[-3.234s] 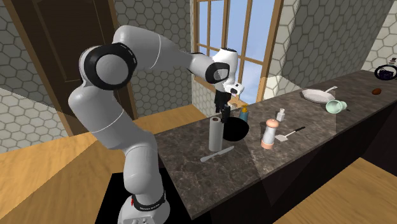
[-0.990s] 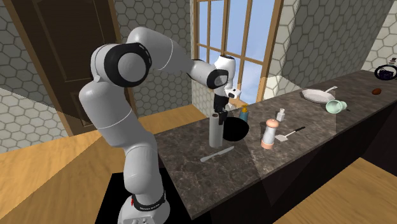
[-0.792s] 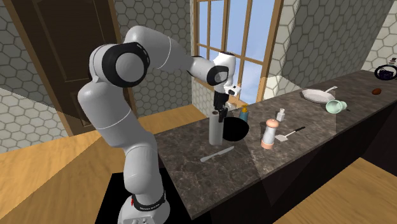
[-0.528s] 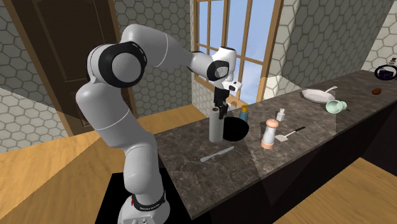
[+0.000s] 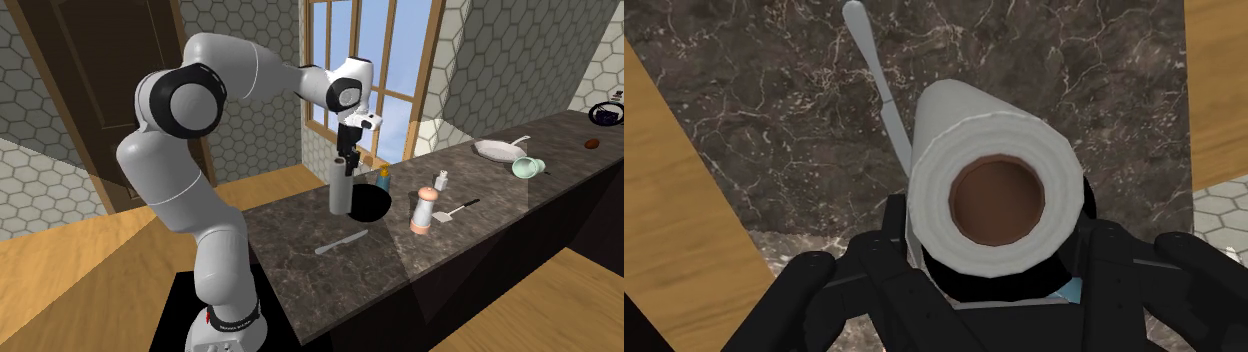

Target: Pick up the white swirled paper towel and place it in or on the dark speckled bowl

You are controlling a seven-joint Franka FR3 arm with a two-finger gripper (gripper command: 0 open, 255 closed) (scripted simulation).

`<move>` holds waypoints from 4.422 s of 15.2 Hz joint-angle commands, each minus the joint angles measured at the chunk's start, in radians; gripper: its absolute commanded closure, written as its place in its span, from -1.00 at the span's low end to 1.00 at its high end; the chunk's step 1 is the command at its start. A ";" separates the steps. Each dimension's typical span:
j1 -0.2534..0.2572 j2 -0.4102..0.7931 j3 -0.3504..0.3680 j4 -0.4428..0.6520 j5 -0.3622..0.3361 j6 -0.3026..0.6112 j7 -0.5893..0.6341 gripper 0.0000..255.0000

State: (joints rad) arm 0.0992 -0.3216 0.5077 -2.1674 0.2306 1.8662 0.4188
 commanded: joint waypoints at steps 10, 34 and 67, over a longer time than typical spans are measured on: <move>-0.006 -0.011 -0.020 0.140 -0.009 -0.151 0.008 1.00; 0.075 0.635 0.076 0.928 -0.335 -0.362 0.214 1.00; 0.029 0.583 0.069 0.584 -0.307 -0.066 0.192 -1.00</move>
State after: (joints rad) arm 0.1283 0.2614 0.5765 -1.5835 -0.0764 1.8000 0.6109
